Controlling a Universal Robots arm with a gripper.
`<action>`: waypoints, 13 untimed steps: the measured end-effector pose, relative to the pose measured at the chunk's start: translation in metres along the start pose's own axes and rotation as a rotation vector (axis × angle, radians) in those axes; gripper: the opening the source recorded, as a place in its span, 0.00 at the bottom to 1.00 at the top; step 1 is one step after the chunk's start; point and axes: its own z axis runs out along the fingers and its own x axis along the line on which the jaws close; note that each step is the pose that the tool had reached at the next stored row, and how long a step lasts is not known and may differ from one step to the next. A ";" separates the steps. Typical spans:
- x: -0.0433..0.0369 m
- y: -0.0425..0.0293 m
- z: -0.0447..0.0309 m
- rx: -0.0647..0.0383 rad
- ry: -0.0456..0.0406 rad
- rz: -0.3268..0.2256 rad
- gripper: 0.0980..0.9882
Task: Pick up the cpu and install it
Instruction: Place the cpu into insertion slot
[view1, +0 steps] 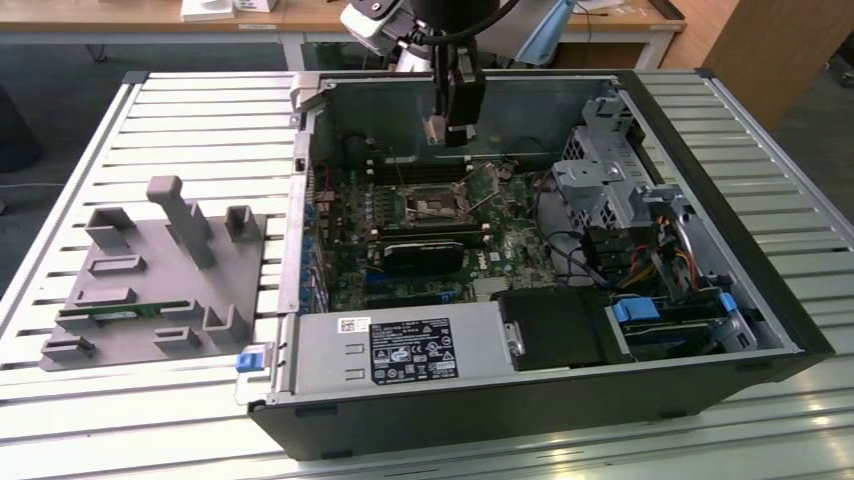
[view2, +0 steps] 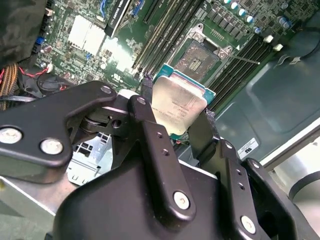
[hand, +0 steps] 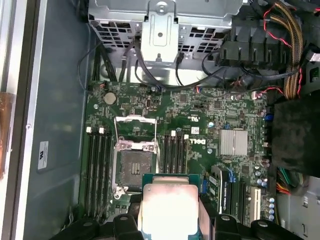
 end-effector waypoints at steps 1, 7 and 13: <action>0.0000 0.0000 0.0002 0.000 0.0001 0.000 0.49; 0.0000 -0.0001 0.0020 0.000 0.0002 0.000 0.49; 0.0008 -0.0005 0.0068 0.001 -0.0001 0.003 0.49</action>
